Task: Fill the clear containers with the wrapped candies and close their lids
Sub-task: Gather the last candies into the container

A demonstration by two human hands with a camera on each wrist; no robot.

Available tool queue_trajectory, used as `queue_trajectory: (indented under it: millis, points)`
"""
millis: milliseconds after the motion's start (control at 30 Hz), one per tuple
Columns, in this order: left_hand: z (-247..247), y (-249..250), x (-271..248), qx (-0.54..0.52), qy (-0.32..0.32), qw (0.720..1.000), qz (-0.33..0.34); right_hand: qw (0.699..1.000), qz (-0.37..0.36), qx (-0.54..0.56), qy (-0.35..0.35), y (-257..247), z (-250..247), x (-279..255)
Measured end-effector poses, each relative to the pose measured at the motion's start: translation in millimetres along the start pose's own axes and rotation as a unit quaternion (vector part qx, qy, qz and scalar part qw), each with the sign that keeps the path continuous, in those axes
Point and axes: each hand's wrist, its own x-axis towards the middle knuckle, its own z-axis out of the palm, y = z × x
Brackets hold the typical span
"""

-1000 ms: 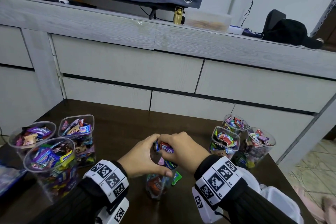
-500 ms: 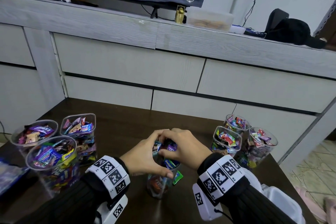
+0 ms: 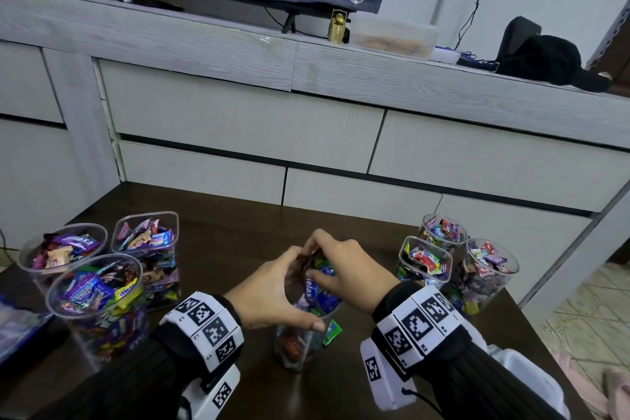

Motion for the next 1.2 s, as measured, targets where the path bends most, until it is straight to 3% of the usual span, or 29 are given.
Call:
queue_trajectory:
  millis: [333,433,533,633,733,833,900,1200]
  points:
    - [-3.0,-6.8,0.1,0.040,0.014,0.999,0.015,0.997,-0.070,-0.035,0.030,-3.0,5.0,1.1]
    - [-3.3,-7.8,-1.5,0.047,0.027,0.998,0.025,0.992,-0.072,0.072,0.075,1.1,5.9,-3.1]
    - [-6.7,-11.4,-3.8,0.050,0.042,0.998,0.019,0.967,-0.031,0.218,0.125,10.6,9.4,-9.8]
    - [-9.1,-15.4,-6.4,0.046,0.049,0.998,0.014,0.945,-0.017,0.298,0.132,17.0,14.1,-14.0]
    - [-8.4,-14.1,-5.9,0.067,0.042,0.997,0.008,0.955,-0.047,0.274,0.107,12.6,13.3,-14.0]
    - [-7.9,-12.4,-5.2,0.076,0.035,0.996,0.008,0.988,-0.089,0.118,0.055,4.3,10.9,-9.5]
    - [-8.1,-11.9,-5.7,0.081,0.032,0.996,0.005,0.994,-0.103,0.029,0.030,-0.7,9.4,-6.6]
    - [-7.7,-15.2,-4.6,0.081,0.046,0.996,0.015,0.976,-0.098,0.194,0.026,7.8,5.6,-12.3]
